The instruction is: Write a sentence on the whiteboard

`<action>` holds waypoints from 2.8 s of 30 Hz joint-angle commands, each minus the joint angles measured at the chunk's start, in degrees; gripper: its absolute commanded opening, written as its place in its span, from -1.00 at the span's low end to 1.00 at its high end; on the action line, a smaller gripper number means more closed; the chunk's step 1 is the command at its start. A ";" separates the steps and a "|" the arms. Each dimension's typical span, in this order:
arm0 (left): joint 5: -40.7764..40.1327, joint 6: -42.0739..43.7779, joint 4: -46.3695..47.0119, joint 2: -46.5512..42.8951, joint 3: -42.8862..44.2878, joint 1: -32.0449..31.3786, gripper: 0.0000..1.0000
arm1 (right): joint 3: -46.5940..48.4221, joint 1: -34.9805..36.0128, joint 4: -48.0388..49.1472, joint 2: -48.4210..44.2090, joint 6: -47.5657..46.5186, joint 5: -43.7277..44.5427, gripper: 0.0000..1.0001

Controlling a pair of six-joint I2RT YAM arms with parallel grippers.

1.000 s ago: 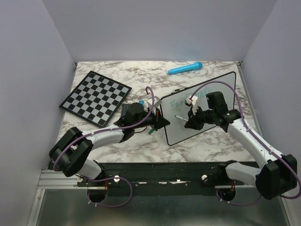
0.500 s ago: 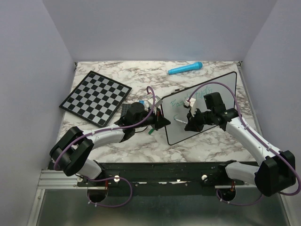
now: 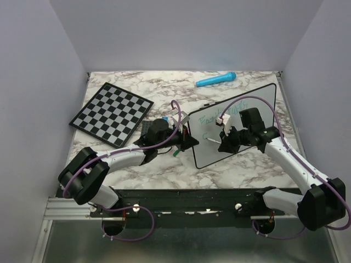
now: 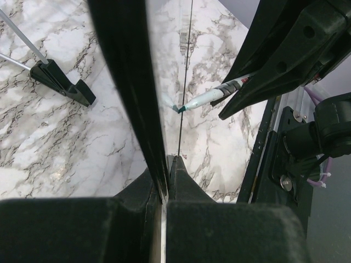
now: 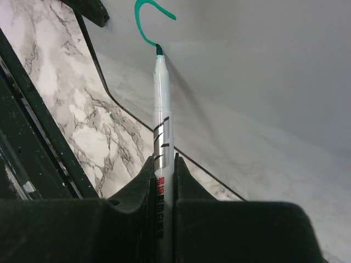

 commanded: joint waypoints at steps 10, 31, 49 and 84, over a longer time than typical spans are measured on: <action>-1.00 4.89 -5.19 1.88 1.11 -1.03 -1.00 | 2.80 -2.12 1.04 -4.84 0.00 0.24 -0.99; -1.09 4.89 -5.45 2.14 1.12 -1.03 -1.00 | 0.69 -4.32 -0.10 -5.81 -4.22 -2.75 -0.99; -1.17 4.27 -4.84 2.23 0.94 -1.03 -1.00 | 0.16 -4.41 -0.45 -4.49 -8.35 -2.32 -0.99; -0.82 4.98 -5.71 1.97 1.47 -1.03 -1.00 | 0.42 -7.31 2.10 -3.53 -4.13 2.61 -0.99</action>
